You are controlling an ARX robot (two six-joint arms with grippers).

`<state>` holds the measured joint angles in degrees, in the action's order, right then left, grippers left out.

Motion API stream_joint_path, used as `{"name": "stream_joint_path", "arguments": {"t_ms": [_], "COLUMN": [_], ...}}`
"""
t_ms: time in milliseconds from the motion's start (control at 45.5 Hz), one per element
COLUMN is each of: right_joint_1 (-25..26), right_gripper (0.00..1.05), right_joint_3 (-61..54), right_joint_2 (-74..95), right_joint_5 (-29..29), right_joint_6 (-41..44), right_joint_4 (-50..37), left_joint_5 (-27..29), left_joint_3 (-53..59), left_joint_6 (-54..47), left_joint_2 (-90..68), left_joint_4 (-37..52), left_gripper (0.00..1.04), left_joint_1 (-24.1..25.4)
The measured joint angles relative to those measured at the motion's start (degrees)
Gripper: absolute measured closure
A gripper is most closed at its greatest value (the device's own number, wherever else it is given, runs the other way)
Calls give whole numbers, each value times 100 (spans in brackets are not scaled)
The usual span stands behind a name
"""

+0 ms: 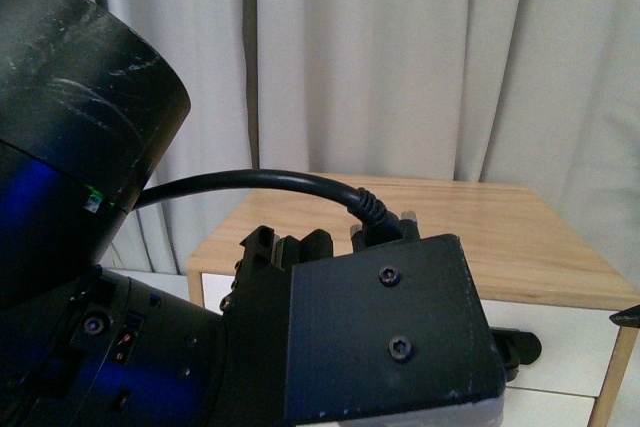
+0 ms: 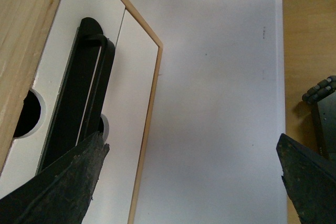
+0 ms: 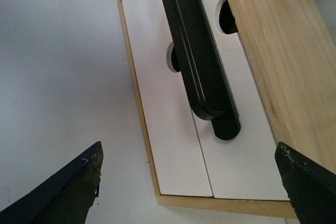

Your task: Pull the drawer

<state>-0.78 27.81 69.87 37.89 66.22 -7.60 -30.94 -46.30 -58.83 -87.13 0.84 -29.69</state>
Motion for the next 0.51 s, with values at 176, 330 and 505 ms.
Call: {"name": "stream_joint_path", "arguments": {"t_ms": [176,330,505], "right_joint_1": [-79,-116,-168], "right_gripper": [9,9,9], "right_joint_3": [0,0,-2], "right_joint_2": [374,546,664], "right_joint_5": [-46,-44,-11], "right_joint_6": [-33,-66,-101], "right_joint_4": [-369,-619,-708], "left_joint_5": [216,393,542], "left_joint_3": [-275,-509,-671], "left_joint_6": [0,2,15], "left_joint_2": [-358,-640,-979], "left_joint_4": [39,83,138], "left_gripper": [6,6,6], "left_joint_1": [103,199,295]}}
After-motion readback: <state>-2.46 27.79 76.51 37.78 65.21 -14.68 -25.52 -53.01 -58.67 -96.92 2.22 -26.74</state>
